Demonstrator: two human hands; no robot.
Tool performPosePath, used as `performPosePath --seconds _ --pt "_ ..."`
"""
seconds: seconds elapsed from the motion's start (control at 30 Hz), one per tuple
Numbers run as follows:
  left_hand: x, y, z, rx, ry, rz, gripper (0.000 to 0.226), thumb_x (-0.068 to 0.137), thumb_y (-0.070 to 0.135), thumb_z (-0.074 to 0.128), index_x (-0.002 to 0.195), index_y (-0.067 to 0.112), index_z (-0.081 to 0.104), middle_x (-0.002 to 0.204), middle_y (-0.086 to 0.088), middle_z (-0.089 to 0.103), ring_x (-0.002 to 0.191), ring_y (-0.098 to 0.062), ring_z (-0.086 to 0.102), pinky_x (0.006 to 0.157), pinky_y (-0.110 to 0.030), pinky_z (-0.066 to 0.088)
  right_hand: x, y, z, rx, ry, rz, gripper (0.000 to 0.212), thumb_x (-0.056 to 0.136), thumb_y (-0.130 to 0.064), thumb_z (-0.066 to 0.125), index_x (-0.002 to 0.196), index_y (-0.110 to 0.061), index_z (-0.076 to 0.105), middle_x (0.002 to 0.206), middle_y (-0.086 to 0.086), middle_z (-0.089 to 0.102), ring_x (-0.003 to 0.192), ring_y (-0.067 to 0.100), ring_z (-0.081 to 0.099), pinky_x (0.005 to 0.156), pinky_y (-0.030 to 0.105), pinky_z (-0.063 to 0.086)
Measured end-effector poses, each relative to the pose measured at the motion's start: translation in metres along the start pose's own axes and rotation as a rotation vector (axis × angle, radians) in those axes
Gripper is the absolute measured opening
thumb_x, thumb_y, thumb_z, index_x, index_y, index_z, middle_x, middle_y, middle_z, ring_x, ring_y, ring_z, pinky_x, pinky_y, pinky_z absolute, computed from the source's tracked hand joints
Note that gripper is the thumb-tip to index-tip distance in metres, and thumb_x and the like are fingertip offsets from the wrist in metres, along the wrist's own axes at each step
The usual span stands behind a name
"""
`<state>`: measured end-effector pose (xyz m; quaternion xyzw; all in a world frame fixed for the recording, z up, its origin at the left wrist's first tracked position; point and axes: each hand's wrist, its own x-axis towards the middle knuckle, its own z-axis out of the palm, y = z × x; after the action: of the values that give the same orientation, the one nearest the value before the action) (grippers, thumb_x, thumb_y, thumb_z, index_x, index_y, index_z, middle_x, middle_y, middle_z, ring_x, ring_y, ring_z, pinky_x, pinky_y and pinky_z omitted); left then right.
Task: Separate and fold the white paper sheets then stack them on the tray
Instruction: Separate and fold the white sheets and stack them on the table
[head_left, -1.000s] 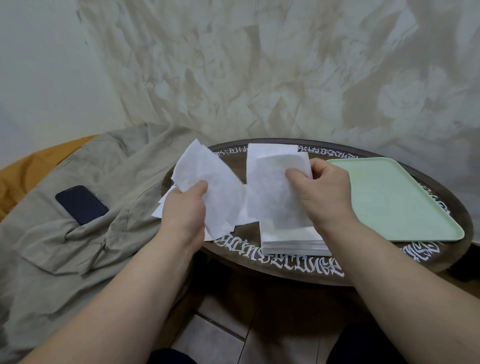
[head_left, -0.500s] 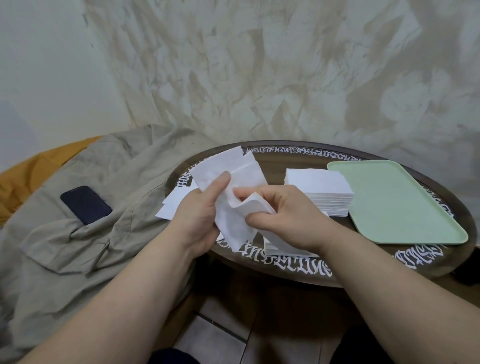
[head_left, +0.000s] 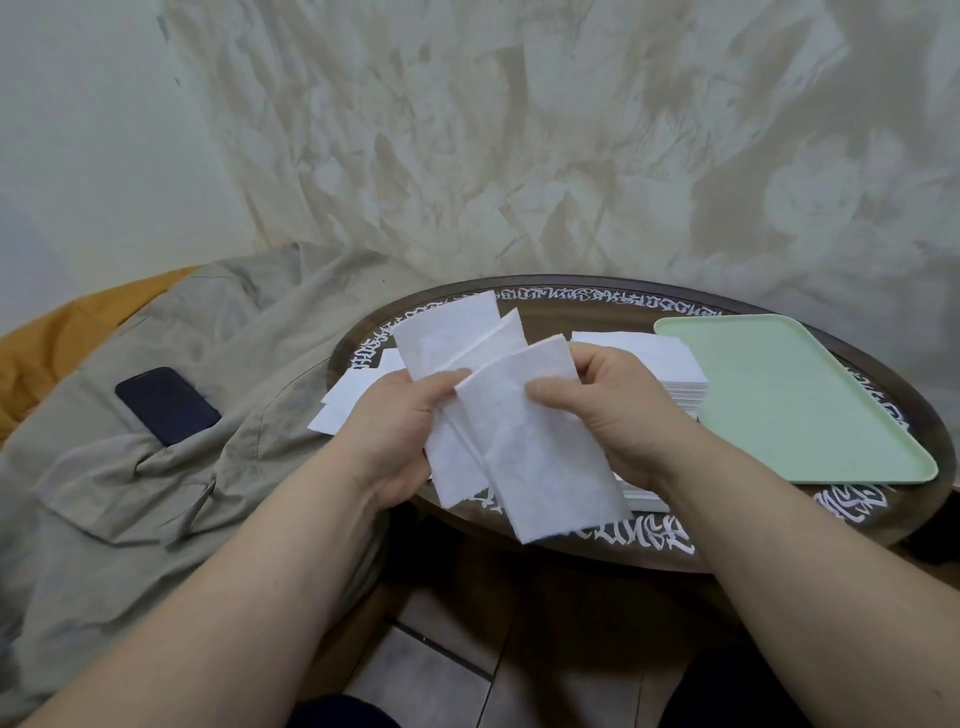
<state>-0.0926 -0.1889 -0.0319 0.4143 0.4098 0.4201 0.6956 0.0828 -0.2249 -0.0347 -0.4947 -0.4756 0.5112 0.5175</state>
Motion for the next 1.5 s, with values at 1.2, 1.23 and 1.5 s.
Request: performPosePath --seconds 1.2,1.23,1.5 --pt "0.000 0.003 0.007 0.046 -0.033 -0.007 0.035 0.097 0.003 0.042 0.126 -0.011 0.055 0.122 -0.028 0.064 0.115 -0.042 0.061 0.103 -0.055 0.047 0.001 0.004 -0.001 -0.102 0.062 -0.012 0.015 0.084 0.002 0.066 0.094 -0.008 0.071 0.094 0.010 0.075 0.079 0.018 0.070 0.074 0.032 0.057" --pt "0.001 0.004 0.006 0.052 -0.024 -0.010 0.037 0.095 0.002 0.042 0.127 -0.014 0.053 0.123 -0.030 0.063 0.117 -0.044 0.060 0.104 -0.057 0.045 0.001 0.004 -0.001 -0.112 0.060 -0.010 0.015 0.084 0.002 0.066 0.095 -0.006 0.071 0.095 0.012 0.074 0.079 0.018 0.069 0.074 0.031 0.056" --pt "0.000 0.003 0.006 0.131 -0.015 0.003 0.035 0.094 -0.003 0.040 0.123 -0.015 0.054 0.121 -0.032 0.062 0.112 -0.045 0.061 0.104 -0.057 0.045 0.002 0.004 0.001 -0.113 0.071 -0.004 0.015 0.083 0.001 0.067 0.093 -0.010 0.072 0.093 0.010 0.075 0.082 0.020 0.070 0.078 0.037 0.057"
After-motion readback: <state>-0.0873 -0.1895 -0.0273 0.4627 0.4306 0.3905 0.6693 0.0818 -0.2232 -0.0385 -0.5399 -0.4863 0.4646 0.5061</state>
